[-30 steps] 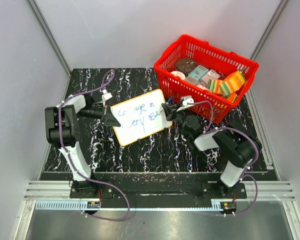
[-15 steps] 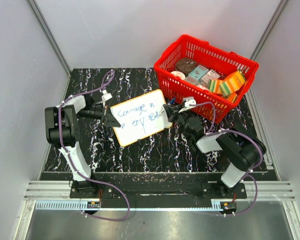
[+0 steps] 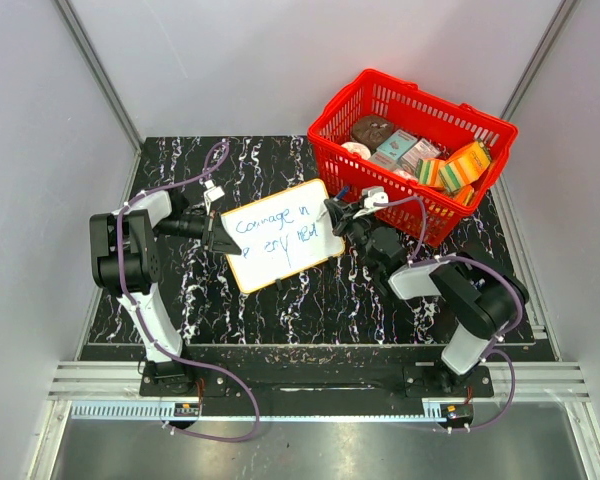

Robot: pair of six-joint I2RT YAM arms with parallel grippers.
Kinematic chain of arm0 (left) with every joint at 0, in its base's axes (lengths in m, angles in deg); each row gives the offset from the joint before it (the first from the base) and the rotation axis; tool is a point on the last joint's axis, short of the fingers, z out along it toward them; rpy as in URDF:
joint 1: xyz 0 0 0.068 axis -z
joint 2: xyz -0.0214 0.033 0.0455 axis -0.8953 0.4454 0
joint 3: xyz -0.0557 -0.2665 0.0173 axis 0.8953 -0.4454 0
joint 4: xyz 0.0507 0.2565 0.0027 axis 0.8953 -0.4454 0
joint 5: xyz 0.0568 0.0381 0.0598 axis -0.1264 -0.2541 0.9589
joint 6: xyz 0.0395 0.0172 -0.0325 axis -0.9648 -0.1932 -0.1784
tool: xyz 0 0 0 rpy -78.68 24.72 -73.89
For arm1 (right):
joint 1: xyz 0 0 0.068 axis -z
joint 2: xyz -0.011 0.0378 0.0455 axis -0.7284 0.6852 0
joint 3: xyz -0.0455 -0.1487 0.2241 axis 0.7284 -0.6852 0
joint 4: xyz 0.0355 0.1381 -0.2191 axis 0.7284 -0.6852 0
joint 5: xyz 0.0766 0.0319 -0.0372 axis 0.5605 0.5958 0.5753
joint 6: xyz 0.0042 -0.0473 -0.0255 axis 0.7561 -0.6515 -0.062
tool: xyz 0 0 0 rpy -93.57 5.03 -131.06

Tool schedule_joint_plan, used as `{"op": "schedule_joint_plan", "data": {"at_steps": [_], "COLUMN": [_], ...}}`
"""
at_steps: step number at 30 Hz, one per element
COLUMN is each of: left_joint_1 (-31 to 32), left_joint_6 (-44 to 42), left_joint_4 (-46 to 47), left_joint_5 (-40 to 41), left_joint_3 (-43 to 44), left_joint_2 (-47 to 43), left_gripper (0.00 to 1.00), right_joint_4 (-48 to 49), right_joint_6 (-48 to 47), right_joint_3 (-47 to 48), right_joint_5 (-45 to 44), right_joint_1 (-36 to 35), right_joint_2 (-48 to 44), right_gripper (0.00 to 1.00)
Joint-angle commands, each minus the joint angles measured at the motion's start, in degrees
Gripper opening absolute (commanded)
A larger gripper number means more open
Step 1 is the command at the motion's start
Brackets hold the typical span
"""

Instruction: Write a sentence on the whiteboard

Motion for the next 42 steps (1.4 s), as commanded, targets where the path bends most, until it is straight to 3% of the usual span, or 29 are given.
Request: {"op": "schedule_joint_plan", "data": {"at_steps": [1,30,42], "left_joint_1": [0.9,0.9,0.9], "left_joint_6": [-5.0,-5.0,-5.5], "left_joint_4": [1.3,1.3,1.3], "left_joint_5": [11.7,11.3,11.6], "left_joint_3": [-1.6,-1.7,-2.3], "left_joint_2": [0.1,0.2,0.2], "left_gripper": [0.0,0.0,0.0], "right_joint_4": [4.6,4.3,3.4], "right_joint_6": [-0.6,4.8,1.5], "right_joint_3": [0.7,-5.2,0.4], "right_joint_5": [-2.2,-1.2,-3.5], "right_joint_1": [-0.1,-0.1,0.1], "right_joint_2": [1.4,4.3,3.6], "right_gripper": [0.0,0.0,0.0]}}
